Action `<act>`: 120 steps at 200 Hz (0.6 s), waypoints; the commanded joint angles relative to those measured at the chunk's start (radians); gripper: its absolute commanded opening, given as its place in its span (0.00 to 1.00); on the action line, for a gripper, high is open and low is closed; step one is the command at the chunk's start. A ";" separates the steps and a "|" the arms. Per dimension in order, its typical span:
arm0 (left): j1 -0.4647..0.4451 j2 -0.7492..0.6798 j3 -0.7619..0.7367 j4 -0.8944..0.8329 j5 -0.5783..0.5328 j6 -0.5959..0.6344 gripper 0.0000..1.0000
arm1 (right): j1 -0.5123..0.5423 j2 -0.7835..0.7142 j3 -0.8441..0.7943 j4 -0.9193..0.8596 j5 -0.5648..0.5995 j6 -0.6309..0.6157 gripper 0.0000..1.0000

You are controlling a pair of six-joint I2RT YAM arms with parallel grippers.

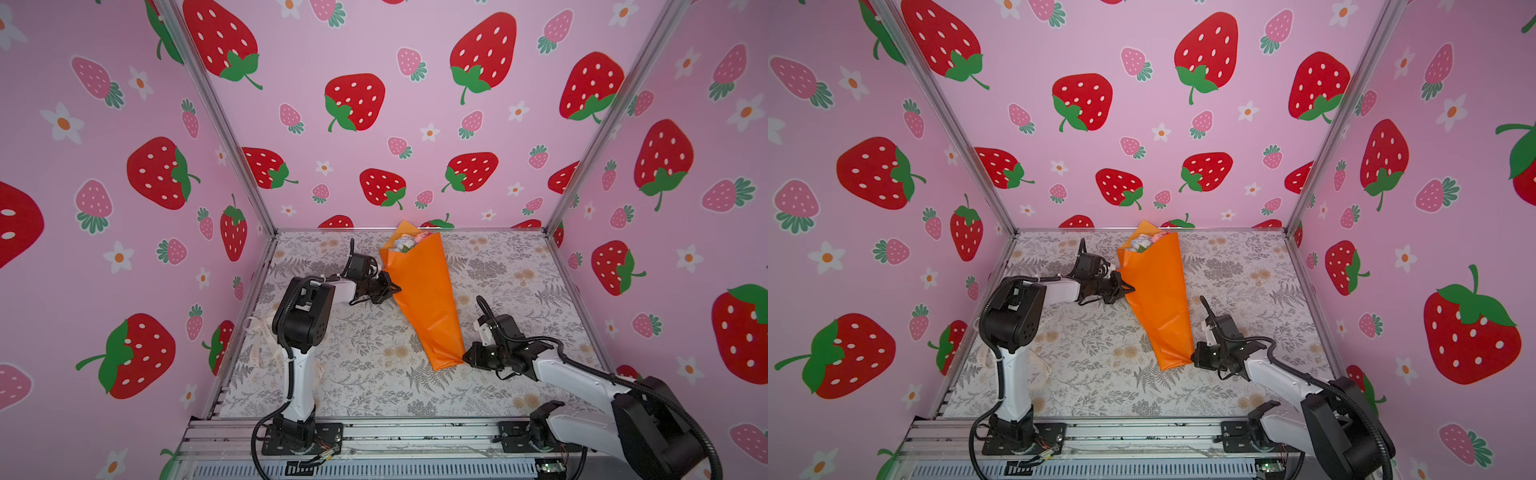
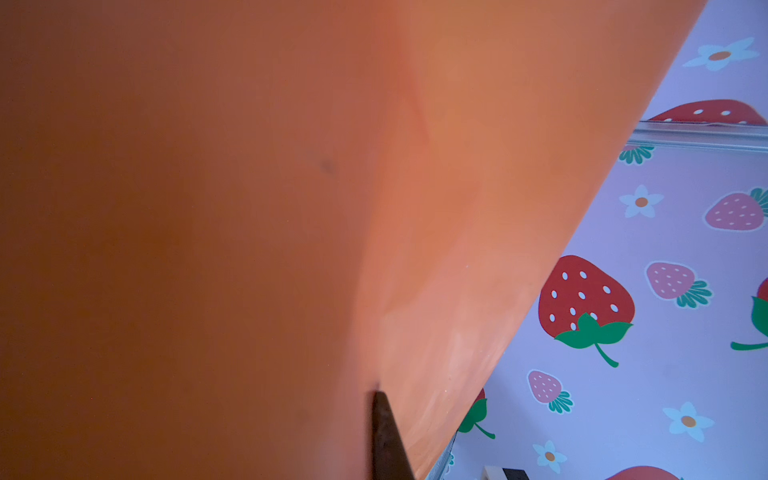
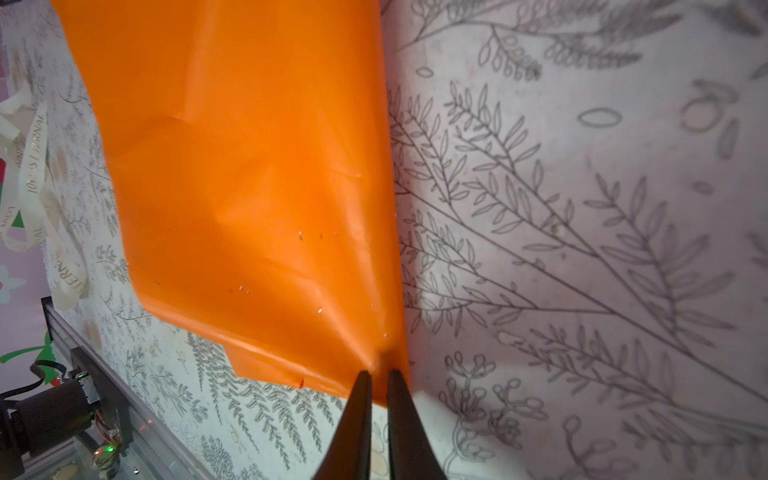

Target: Tie the bouquet of fake flowers

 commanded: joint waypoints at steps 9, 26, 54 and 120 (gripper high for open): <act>0.004 -0.001 0.026 -0.018 0.010 0.006 0.07 | -0.001 -0.085 0.062 0.021 -0.050 -0.008 0.14; 0.003 -0.003 0.022 -0.017 0.011 0.004 0.07 | 0.009 -0.073 0.054 0.134 -0.142 0.033 0.15; 0.001 -0.006 0.016 -0.015 0.010 0.003 0.07 | 0.076 0.045 0.102 0.214 -0.191 0.047 0.15; -0.002 -0.025 -0.003 -0.020 0.019 0.003 0.16 | 0.160 0.308 0.110 0.253 -0.201 -0.014 0.15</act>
